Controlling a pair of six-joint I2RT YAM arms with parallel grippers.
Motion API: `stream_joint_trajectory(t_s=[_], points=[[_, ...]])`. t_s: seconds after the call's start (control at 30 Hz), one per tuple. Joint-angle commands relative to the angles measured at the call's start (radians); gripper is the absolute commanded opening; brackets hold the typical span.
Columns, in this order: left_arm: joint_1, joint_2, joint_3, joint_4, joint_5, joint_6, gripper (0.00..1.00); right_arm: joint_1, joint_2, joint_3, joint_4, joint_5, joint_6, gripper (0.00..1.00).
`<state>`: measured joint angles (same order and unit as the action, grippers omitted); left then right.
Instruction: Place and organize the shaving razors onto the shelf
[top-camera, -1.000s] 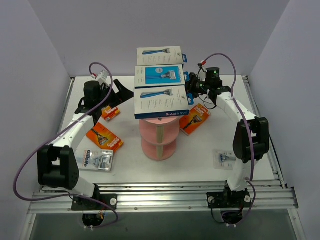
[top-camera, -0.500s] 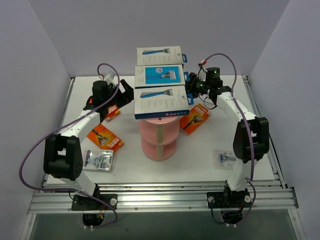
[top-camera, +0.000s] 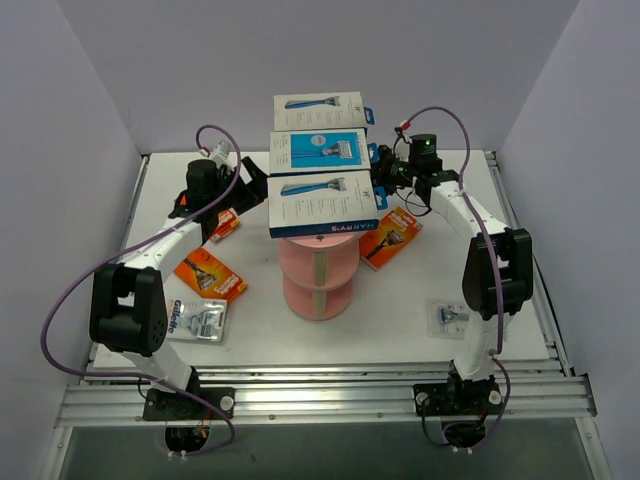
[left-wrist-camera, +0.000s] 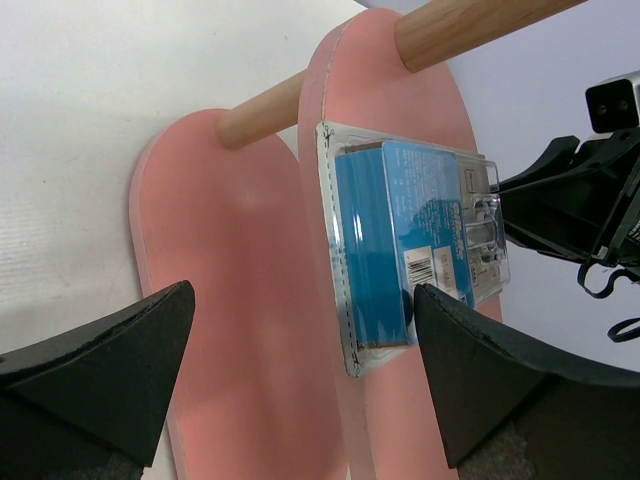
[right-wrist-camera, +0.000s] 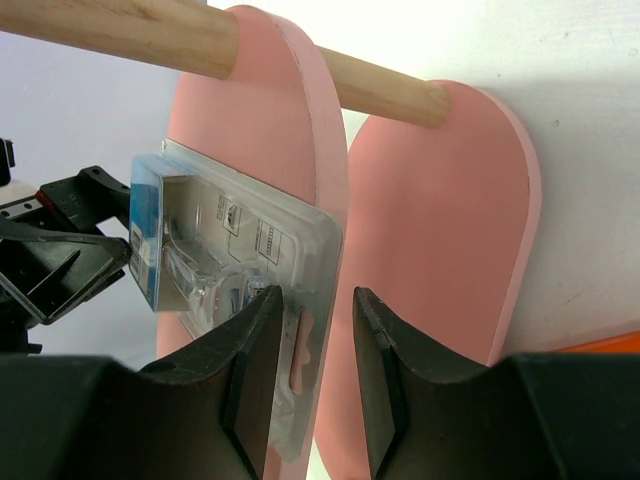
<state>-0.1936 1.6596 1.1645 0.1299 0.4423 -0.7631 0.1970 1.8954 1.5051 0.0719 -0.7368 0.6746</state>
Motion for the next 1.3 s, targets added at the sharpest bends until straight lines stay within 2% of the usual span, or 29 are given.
stream_joint_trajectory(t_s=[0.0,0.77,0.83,1.27], points=[[-0.003,0.023,0.047,0.030,-0.002,0.015,1.00,0.002,0.011,0.064,-0.007,0.005,-0.026,0.31],[-0.003,0.095,0.123,0.011,-0.005,0.027,1.00,0.004,0.105,0.173,-0.020,-0.004,-0.026,0.31],[-0.003,0.104,0.129,0.011,-0.004,0.027,0.95,0.004,0.111,0.179,-0.020,-0.006,-0.024,0.31],[-0.003,0.137,0.173,-0.006,0.004,0.035,0.95,-0.002,0.137,0.201,-0.012,-0.015,-0.021,0.31]])
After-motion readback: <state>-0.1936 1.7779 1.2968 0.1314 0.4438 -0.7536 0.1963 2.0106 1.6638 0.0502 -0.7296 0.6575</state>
